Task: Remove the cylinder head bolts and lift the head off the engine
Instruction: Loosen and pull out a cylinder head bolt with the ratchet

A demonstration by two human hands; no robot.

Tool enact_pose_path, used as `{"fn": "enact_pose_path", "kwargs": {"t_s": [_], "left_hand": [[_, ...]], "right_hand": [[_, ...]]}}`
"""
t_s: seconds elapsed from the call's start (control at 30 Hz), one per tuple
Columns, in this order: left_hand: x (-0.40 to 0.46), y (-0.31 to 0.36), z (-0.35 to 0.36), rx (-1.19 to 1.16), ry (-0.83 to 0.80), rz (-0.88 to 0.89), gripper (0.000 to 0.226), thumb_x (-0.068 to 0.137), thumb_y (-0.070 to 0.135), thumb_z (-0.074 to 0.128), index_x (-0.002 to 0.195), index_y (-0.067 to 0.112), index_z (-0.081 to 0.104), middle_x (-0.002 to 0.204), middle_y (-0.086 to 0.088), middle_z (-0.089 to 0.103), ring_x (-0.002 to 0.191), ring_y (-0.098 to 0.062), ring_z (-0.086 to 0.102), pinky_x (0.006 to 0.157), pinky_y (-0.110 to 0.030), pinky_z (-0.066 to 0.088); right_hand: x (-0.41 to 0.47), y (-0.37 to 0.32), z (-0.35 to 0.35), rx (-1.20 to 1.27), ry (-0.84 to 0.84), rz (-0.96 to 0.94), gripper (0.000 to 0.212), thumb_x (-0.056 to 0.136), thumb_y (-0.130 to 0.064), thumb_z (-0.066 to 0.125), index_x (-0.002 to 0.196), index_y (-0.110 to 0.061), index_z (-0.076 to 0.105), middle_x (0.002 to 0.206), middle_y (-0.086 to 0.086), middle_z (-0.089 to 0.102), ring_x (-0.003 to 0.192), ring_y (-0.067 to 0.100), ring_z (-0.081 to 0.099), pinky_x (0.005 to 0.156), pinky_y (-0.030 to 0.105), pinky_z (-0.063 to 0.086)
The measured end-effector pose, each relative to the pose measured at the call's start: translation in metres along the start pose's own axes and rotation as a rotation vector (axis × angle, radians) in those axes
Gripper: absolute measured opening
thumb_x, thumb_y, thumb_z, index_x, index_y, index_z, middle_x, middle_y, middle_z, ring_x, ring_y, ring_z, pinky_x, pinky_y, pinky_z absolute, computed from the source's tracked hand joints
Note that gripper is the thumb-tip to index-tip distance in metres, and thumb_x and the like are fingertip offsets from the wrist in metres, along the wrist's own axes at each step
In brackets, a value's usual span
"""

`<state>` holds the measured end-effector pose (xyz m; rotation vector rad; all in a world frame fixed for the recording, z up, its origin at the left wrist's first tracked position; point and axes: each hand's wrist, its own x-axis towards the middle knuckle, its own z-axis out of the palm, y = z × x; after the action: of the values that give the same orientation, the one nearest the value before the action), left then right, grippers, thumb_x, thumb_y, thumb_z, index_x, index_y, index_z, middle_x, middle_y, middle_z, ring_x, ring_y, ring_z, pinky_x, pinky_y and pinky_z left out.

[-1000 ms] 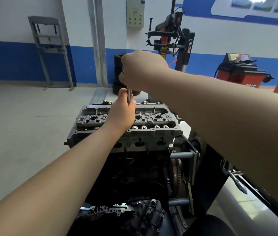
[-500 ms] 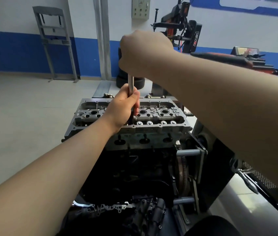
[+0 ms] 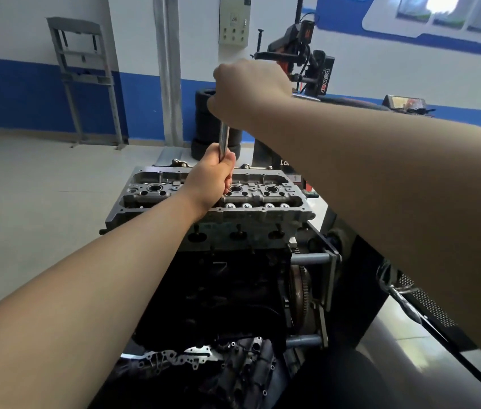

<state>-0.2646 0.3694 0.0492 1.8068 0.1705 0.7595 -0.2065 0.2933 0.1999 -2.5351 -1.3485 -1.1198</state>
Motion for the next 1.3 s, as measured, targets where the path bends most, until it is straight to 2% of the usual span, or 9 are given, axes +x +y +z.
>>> {"fn": "enact_pose_path", "kwargs": {"t_s": [0.1, 0.2, 0.3, 0.4, 0.6, 0.9, 1.07, 1.2, 1.3], "left_hand": [[-0.001, 0.001, 0.002, 0.034, 0.016, 0.006, 0.019, 0.116, 0.03, 0.039, 0.103, 0.02, 0.047, 0.084, -0.002, 0.049, 0.062, -0.007, 0.048, 0.061, -0.024, 0.048], [-0.004, -0.001, 0.005, 0.119, 0.022, 0.019, 0.018, 0.115, 0.032, 0.041, 0.103, 0.021, 0.048, 0.081, -0.001, 0.051, 0.062, -0.008, 0.048, 0.062, -0.026, 0.049], [-0.008, 0.003, 0.003, 0.122, 0.0, 0.019, 0.02, 0.116, 0.032, 0.04, 0.104, 0.019, 0.05, 0.08, -0.002, 0.052, 0.064, -0.011, 0.052, 0.062, -0.025, 0.051], [-0.012, 0.005, 0.0, 0.016, 0.002, -0.029, 0.022, 0.116, 0.031, 0.04, 0.106, 0.015, 0.051, 0.079, 0.0, 0.054, 0.063, -0.013, 0.054, 0.062, -0.026, 0.053], [-0.006, 0.008, 0.007, 0.033, 0.007, -0.064, 0.025, 0.117, 0.032, 0.037, 0.104, 0.014, 0.048, 0.076, 0.001, 0.05, 0.062, -0.012, 0.049, 0.064, -0.029, 0.05], [-0.005, 0.007, 0.008, 0.072, -0.006, -0.057, 0.022, 0.116, 0.033, 0.037, 0.109, 0.016, 0.048, 0.077, 0.003, 0.051, 0.061, -0.009, 0.05, 0.065, -0.028, 0.051], [-0.005, 0.005, 0.009, 0.058, -0.022, -0.051, 0.021, 0.116, 0.034, 0.038, 0.105, 0.019, 0.048, 0.075, 0.004, 0.05, 0.062, -0.01, 0.05, 0.066, -0.03, 0.051], [-0.005, 0.005, 0.009, 0.066, -0.043, -0.051, 0.02, 0.116, 0.033, 0.038, 0.105, 0.02, 0.048, 0.076, 0.004, 0.049, 0.061, -0.009, 0.049, 0.064, -0.027, 0.051], [-0.004, 0.005, 0.007, 0.059, -0.058, -0.047, 0.02, 0.116, 0.033, 0.038, 0.103, 0.021, 0.047, 0.075, 0.005, 0.048, 0.061, -0.009, 0.047, 0.065, -0.027, 0.05]], "right_hand": [[-0.001, 0.007, 0.007, 0.038, 0.076, -0.038, 0.014, 0.095, -0.032, 0.048, 0.094, -0.022, 0.058, 0.076, -0.001, 0.051, 0.076, 0.03, 0.058, 0.053, 0.031, 0.032], [-0.007, 0.027, 0.014, 0.276, 0.101, -0.098, 0.047, 0.097, -0.068, 0.044, 0.094, -0.028, 0.068, 0.075, -0.01, 0.066, 0.069, 0.014, 0.062, 0.055, 0.025, 0.037], [-0.012, 0.024, 0.013, 0.436, 0.11, -0.091, 0.058, 0.093, -0.081, 0.034, 0.074, -0.033, 0.06, 0.065, -0.013, 0.064, 0.059, 0.001, 0.055, 0.053, 0.025, 0.032], [-0.004, 0.012, 0.013, 0.368, 0.121, -0.099, 0.055, 0.095, -0.076, 0.028, 0.069, -0.034, 0.051, 0.064, -0.012, 0.056, 0.061, 0.002, 0.05, 0.054, 0.028, 0.028], [0.011, 0.022, 0.025, 0.25, 0.086, -0.05, 0.042, 0.1, -0.062, 0.032, 0.092, -0.031, 0.059, 0.073, -0.01, 0.052, 0.077, 0.022, 0.055, 0.055, 0.03, 0.026], [-0.002, 0.021, 0.022, 0.277, 0.075, 0.025, 0.03, 0.098, -0.051, 0.038, 0.093, -0.029, 0.057, 0.074, -0.005, 0.057, 0.066, 0.017, 0.054, 0.055, 0.024, 0.036], [-0.006, 0.012, 0.02, 0.404, -0.056, 0.108, 0.039, 0.107, -0.041, 0.039, 0.071, -0.026, 0.037, 0.06, -0.005, 0.034, 0.038, 0.004, 0.03, 0.029, 0.01, 0.02], [-0.011, 0.018, 0.014, 0.347, -0.009, 0.085, 0.03, 0.1, -0.048, 0.039, 0.089, -0.026, 0.057, 0.078, -0.003, 0.065, 0.066, 0.014, 0.061, 0.06, 0.022, 0.048], [-0.014, 0.016, 0.008, 0.325, 0.003, 0.087, 0.033, 0.094, -0.051, 0.04, 0.096, -0.028, 0.064, 0.09, -0.003, 0.075, 0.081, 0.018, 0.071, 0.077, 0.033, 0.057]]}}
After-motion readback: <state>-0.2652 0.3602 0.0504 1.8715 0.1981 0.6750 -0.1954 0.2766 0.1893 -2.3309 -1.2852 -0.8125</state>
